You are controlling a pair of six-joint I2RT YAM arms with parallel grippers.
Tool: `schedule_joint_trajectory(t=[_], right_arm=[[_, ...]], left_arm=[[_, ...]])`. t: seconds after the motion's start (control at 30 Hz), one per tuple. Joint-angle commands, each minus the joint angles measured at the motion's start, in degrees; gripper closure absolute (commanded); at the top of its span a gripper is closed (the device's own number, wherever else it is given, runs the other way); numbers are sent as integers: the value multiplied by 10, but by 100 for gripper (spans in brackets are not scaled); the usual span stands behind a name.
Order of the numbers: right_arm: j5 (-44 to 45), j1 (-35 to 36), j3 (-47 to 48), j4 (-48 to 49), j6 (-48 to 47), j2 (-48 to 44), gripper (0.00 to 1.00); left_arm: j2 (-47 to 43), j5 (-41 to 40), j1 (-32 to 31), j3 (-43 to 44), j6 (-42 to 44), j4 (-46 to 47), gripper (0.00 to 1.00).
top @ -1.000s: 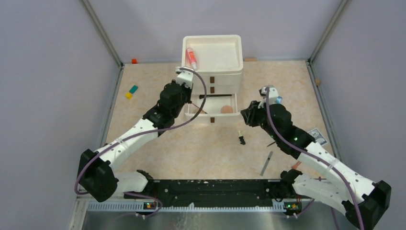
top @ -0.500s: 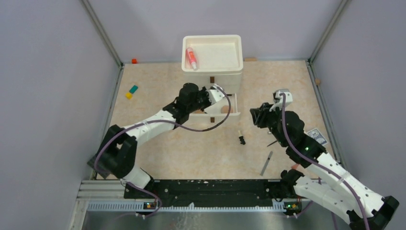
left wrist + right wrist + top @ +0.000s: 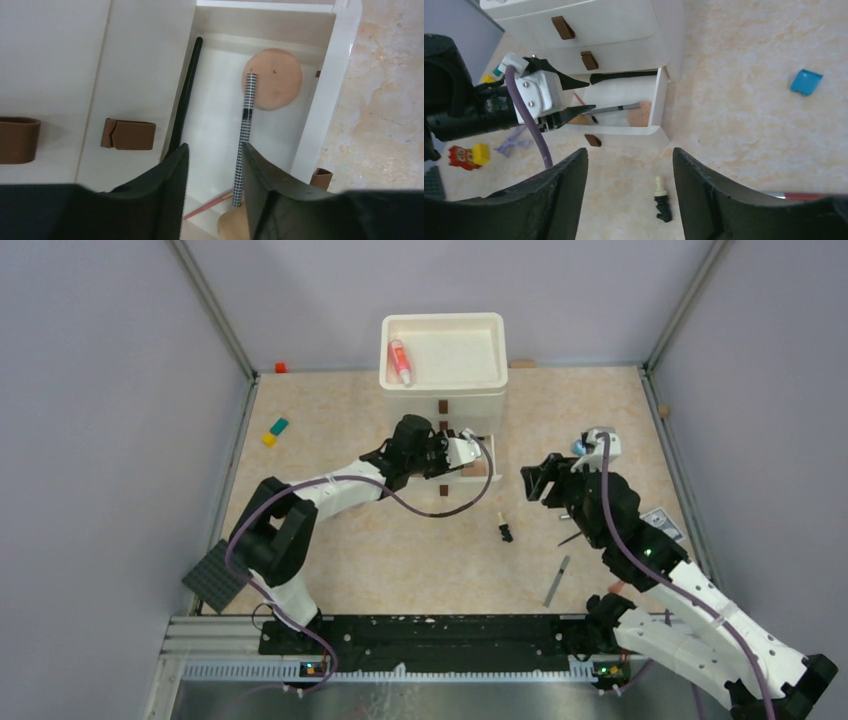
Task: Organize the makeup
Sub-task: Place the makeup in the drawer.
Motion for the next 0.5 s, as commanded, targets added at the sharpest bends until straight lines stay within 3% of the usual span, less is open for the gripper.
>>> schedule_joint_trajectory(t=[0.0, 0.2, 0.47], right_arm=[[0, 0, 73, -22, 86, 14, 33], [-1, 0, 203, -80, 229, 63, 22], [-38, 0, 423, -229, 315, 148, 16]], left_arm=[[-4, 2, 1, 23, -8, 32, 45], [-27, 10, -1, 20, -77, 42, 3], [-86, -14, -3, -13, -256, 88, 1]])
